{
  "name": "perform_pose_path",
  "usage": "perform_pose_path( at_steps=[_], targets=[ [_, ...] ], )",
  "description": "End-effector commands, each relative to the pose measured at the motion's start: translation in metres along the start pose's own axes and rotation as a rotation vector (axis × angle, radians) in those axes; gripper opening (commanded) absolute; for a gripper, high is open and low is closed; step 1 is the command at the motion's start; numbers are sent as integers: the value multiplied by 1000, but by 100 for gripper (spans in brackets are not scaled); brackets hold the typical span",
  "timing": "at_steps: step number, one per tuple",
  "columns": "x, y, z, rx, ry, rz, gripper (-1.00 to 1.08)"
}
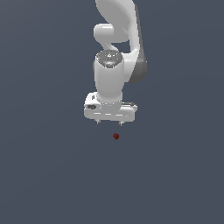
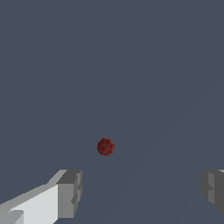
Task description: Pick up the object and move it to a goal position.
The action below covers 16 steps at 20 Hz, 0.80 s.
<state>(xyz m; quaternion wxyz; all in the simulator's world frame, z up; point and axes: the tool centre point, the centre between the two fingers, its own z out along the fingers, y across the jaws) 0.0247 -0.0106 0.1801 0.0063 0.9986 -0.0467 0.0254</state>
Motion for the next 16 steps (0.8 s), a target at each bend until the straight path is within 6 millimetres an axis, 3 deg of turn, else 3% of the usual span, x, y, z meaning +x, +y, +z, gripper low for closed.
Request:
perform_pose_path(
  at_steps=[1,16],
  targets=[
    [-1,-2,4,2,-3,45,100],
    [-6,-13,37,11,-25,437,100]
  ],
)
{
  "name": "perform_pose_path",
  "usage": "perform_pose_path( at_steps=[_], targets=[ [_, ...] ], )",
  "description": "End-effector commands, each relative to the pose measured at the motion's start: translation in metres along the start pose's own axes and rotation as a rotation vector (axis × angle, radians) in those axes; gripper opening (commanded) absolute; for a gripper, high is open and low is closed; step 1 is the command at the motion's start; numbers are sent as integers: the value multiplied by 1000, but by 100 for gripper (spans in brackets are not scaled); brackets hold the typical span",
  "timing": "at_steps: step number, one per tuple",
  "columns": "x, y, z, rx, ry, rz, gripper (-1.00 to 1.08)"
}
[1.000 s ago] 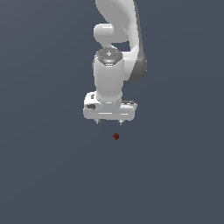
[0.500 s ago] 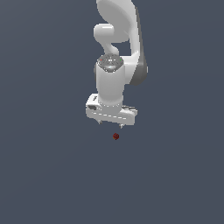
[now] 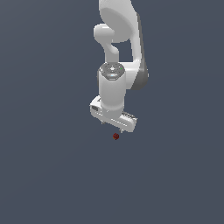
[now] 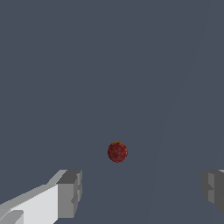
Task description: Pick up the object and move it to a goal position.
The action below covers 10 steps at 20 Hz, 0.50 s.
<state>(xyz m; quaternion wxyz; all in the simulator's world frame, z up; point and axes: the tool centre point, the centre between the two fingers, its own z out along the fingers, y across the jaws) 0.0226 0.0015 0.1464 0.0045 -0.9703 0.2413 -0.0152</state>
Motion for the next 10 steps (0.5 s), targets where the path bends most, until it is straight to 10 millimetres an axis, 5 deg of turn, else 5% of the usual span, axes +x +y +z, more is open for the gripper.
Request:
perform_pose_path(
  at_steps=[1,10],
  targets=[
    [-1,-1,6,0,-3,70,100],
    [-7,-5,26,-3,-14,317,100]
  ],
)
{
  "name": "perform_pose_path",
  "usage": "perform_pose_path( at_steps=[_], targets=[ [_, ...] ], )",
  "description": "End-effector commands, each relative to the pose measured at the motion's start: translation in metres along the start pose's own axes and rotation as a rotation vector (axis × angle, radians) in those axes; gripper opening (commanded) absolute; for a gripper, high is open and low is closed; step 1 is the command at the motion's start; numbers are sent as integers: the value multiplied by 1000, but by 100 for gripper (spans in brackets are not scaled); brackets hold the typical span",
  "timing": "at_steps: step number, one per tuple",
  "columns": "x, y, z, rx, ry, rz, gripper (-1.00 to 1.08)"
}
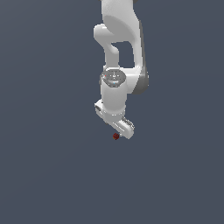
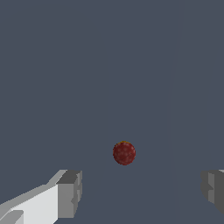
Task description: Pick up the object and move it to a goal position.
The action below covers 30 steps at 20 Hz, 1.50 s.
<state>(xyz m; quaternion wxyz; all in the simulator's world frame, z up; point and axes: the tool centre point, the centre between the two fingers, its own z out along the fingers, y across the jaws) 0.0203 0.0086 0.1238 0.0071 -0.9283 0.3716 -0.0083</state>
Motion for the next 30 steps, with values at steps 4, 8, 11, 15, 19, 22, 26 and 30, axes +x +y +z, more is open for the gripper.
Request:
perform_pose_path(
  at_steps=[4,8,11,15,19,22,26,30],
  targets=[
    [-4,-1,12,-3,-4,153,100],
    [-6,-2,21,-6,-6,263,100],
    [-8,-2,27,-9,-7,345,100],
    [-10,-2,36,-12,-7,455,100],
    [-13,-2,43,-16,-7,555,100],
    [-14,-2,48,-18,-6,616,100],
    [-15,-2,53,-20,-4,678,100],
    [-16,-2,55,-22,-3,717,100]
  ],
)
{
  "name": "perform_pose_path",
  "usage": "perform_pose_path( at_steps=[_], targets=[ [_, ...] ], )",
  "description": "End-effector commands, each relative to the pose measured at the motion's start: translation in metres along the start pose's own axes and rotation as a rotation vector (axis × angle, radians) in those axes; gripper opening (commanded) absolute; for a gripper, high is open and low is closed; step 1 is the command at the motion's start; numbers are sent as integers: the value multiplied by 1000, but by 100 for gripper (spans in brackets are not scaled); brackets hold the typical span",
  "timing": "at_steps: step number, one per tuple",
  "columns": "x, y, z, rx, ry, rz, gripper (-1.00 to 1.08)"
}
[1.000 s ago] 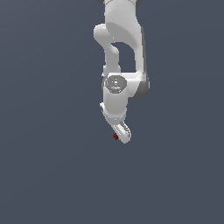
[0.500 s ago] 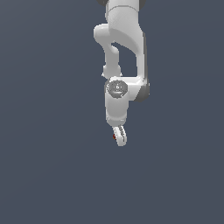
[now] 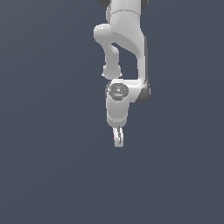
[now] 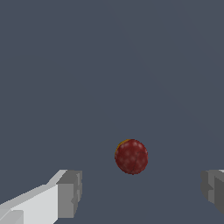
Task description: Pick up the object and move it to a goal position.
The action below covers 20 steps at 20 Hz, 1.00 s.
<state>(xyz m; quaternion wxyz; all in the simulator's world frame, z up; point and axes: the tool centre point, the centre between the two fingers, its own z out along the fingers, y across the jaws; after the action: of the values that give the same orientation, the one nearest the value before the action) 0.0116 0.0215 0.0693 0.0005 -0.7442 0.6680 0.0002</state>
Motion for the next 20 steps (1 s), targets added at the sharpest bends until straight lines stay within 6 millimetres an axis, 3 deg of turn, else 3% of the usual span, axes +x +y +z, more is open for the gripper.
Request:
perform_pose_path(
  at_steps=[1,9,20],
  targets=[
    [0,0,1,0,1,22,100],
    [-1,0,5,-1,1,29,100],
    [0,1,50,-1,1,34,100]
  ],
)
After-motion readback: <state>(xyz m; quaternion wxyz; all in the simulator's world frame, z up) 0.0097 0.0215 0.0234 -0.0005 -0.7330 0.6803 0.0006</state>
